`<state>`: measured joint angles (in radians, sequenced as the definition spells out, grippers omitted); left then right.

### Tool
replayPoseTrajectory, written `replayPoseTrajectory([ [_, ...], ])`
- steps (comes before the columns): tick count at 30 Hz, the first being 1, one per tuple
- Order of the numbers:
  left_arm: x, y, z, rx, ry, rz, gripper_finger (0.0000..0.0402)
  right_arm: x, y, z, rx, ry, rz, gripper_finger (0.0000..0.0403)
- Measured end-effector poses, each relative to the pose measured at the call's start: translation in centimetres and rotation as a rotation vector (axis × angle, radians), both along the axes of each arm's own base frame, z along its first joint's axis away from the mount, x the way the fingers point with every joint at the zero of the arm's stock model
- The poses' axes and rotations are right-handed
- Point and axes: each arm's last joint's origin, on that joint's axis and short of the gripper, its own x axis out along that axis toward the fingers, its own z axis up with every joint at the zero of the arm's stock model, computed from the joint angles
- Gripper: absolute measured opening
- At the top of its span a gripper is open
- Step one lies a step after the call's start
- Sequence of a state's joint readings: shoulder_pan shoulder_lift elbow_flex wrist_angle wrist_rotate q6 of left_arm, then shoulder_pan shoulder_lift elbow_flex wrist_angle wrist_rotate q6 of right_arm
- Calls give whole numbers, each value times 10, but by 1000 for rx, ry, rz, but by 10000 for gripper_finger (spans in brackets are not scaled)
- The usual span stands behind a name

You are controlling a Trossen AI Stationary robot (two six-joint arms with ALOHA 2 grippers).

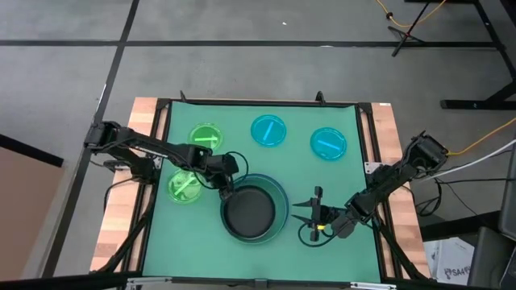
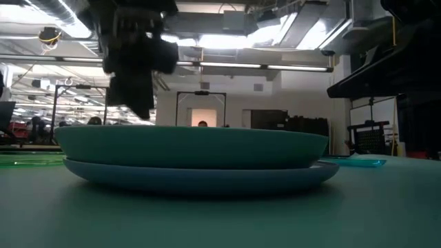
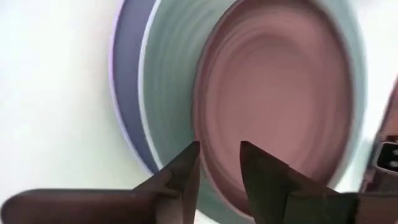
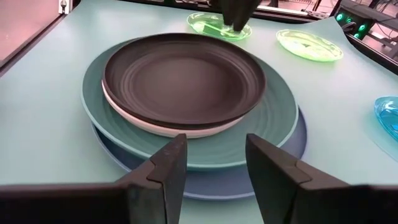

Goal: Stack plastic plates
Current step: Stack the bottom green plate on the black plate

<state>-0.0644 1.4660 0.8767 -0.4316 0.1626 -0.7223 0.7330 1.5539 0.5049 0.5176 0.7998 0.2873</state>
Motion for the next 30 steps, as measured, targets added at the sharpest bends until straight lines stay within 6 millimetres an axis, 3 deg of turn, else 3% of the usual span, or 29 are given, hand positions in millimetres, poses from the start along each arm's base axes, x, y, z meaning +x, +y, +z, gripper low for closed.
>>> replayPoseTrajectory([
  [6, -20, -21, 32, 103, -76, -48, 108, 0, 0, -1, -4, 8, 0, 156],
  [14, -68, -65, 42, 322, 12, -193, 108, 0, 0, -1, 1, 6, 4, 156],
  [21, -96, -93, 26, 378, 145, -263, 108, 0, 0, 0, 5, 1, 3, 156],
  [30, -107, -109, -5, 416, 253, -285, 108, 0, 0, 0, 6, 0, 4, 156],
])
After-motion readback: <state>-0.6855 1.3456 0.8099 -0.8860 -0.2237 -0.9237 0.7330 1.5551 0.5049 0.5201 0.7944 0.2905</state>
